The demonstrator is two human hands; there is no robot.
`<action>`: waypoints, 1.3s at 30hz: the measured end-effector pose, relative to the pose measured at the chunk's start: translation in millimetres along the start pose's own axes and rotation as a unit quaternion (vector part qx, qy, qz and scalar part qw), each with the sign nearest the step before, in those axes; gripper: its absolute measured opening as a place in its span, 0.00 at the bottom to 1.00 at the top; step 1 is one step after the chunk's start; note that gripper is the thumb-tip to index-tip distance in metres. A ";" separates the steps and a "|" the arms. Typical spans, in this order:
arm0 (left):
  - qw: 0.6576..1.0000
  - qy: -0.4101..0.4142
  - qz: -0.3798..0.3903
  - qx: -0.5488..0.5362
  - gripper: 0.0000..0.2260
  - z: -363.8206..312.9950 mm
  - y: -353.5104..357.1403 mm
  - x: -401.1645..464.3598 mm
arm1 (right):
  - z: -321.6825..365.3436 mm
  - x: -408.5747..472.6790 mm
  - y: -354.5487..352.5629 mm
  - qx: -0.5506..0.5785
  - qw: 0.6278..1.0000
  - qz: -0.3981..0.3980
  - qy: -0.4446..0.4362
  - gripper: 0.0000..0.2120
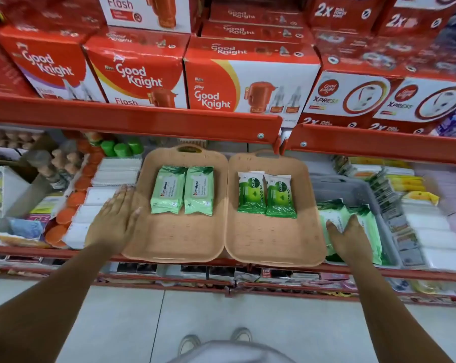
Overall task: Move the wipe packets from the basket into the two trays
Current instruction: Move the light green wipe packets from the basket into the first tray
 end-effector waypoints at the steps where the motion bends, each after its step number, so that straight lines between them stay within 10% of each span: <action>1: 1.000 -0.001 -0.006 -0.001 0.34 0.8 -1.0 0.3 | 0.9 -0.5 -1.3 -0.001 1.000 -0.009 0.002 0.34; 22: 0.999 -0.002 -0.042 0.027 0.32 0.5 -2.9 0.7 | 26.2 12.3 -32.9 -0.055 0.998 -0.033 0.027 0.14; 30: 0.998 0.006 -0.052 0.028 0.32 2.2 0.5 0.8 | 74.1 -31.7 -73.0 -0.102 0.977 -0.172 -0.074 0.11; 34: 0.998 0.001 -0.052 0.023 0.30 3.3 4.4 1.1 | 110.1 -57.6 -65.2 0.017 0.981 -0.151 -0.119 0.13; 39: 0.998 -0.002 -0.052 0.019 0.30 2.8 5.4 2.8 | 150.2 -75.5 12.9 0.357 0.926 0.093 -0.076 0.10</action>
Point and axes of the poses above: each hand's wrist, its own x-axis towards the middle knuckle, its own y-axis out of the palm, z = x × y, the point moved 8 cm from there along x, towards the middle knuckle
